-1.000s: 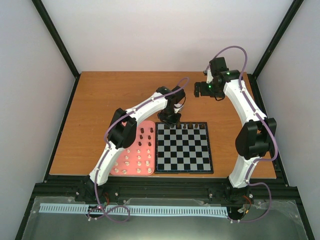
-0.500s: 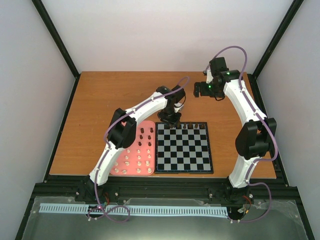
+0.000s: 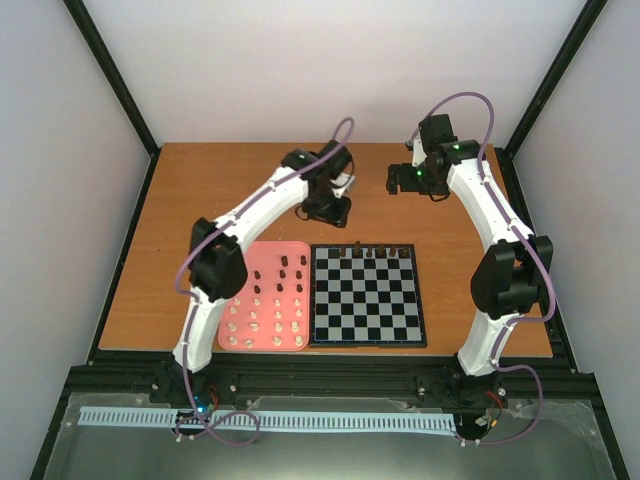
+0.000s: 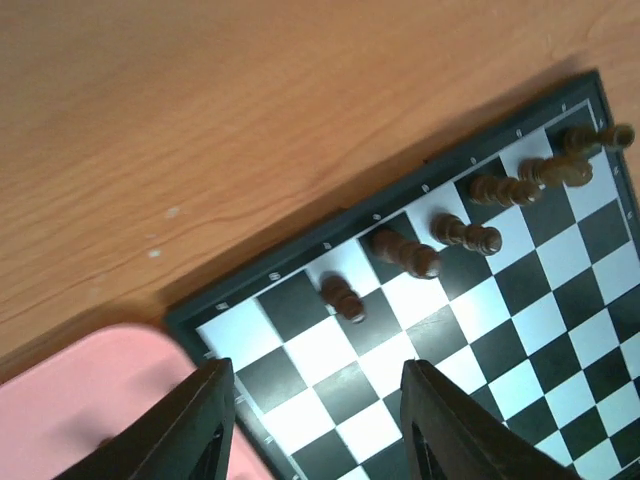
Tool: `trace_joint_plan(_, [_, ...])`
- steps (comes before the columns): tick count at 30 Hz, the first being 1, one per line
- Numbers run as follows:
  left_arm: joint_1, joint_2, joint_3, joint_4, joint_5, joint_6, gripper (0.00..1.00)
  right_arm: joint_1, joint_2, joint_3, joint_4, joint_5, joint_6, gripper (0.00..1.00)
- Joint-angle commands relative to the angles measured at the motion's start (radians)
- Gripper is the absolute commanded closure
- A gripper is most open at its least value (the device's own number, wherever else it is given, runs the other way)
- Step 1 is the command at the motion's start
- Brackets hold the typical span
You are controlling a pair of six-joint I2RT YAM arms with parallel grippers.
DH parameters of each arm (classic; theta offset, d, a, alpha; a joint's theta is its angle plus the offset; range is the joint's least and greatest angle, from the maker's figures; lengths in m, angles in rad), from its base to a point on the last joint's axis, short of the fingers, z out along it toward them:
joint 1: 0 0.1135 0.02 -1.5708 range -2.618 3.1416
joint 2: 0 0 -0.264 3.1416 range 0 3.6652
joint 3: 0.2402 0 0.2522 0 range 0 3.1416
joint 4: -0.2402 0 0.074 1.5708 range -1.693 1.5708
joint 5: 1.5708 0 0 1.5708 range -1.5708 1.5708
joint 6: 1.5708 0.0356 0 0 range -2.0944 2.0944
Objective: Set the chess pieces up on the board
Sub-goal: Place the chess piece on the chessboard, then pick up the chess piece from the storage box.
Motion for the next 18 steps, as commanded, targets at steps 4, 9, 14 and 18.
trace_joint_plan(4, [0.118, -0.143, -0.169, 0.024, -0.058, -0.011, 0.52, -0.004, 0.003, -0.005, 0.016, -0.023, -0.008, 0.0])
trace_joint_plan(9, [0.191, -0.234, -0.4, 0.065, -0.049, -0.043, 0.54, -0.005, 0.006, -0.004, 0.015, -0.026, -0.011, 0.0])
trace_joint_plan(14, [0.223, -0.286, -0.523, 0.076, -0.08, -0.049, 0.55, -0.005, 0.012, -0.012, 0.016, -0.032, -0.011, 0.0])
trace_joint_plan(18, [0.224, -0.285, -0.568, 0.084, -0.073, -0.059, 0.55, -0.005, 0.019, -0.007, 0.016, -0.036, -0.011, 0.0])
